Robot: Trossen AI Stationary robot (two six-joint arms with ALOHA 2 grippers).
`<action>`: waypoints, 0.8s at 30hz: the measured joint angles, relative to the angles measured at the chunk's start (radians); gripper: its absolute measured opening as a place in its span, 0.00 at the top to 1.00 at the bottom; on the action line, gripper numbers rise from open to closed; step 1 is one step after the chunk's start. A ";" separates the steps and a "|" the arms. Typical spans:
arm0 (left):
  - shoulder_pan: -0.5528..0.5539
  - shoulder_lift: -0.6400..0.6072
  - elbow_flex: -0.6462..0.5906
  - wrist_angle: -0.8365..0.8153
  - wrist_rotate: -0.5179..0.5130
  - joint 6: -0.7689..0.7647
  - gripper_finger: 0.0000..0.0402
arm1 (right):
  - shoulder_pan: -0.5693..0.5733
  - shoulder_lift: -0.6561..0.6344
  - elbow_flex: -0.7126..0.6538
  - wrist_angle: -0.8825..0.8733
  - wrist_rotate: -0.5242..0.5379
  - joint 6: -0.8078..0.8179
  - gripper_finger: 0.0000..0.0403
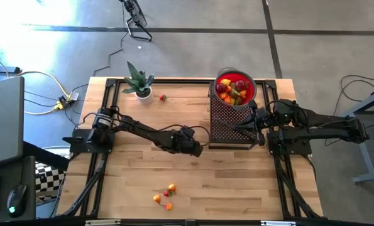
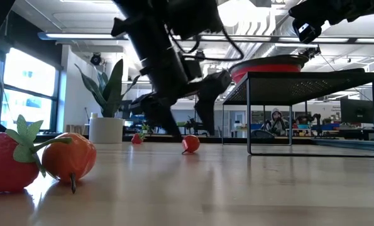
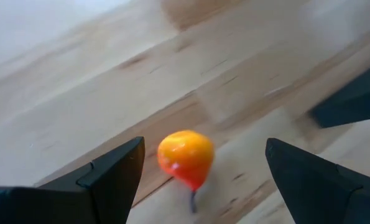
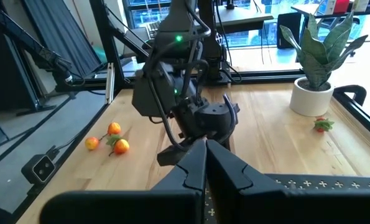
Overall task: Pick & Place Fruit
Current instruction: Put the pear into the strainer bowl on the shelf
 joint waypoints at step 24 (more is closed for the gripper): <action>-0.001 0.051 -0.035 0.076 -0.004 -0.039 0.18 | 0.000 0.000 0.000 -0.005 0.000 -0.005 0.99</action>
